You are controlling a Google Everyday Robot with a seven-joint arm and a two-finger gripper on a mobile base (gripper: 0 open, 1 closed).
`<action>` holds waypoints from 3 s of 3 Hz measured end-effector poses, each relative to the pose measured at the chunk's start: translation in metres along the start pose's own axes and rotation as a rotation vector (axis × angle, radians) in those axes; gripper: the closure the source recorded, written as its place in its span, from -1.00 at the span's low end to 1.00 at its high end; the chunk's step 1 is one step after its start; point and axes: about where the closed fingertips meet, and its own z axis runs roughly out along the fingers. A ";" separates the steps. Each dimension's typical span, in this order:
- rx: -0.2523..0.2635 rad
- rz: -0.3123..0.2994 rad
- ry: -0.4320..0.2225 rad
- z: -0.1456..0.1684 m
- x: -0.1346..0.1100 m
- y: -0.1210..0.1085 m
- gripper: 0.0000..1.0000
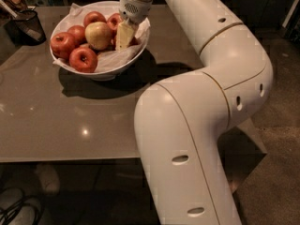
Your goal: Pick apple from white bowl
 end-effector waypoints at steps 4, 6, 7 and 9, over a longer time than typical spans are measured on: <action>0.087 0.001 -0.065 -0.049 -0.023 0.008 1.00; 0.105 -0.017 -0.086 -0.072 -0.030 0.019 1.00; 0.096 -0.060 -0.115 -0.088 -0.034 0.033 1.00; 0.049 -0.169 -0.178 -0.110 -0.042 0.071 1.00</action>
Offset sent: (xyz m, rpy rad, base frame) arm -0.0176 0.0002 0.0417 0.0108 -0.0541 0.0032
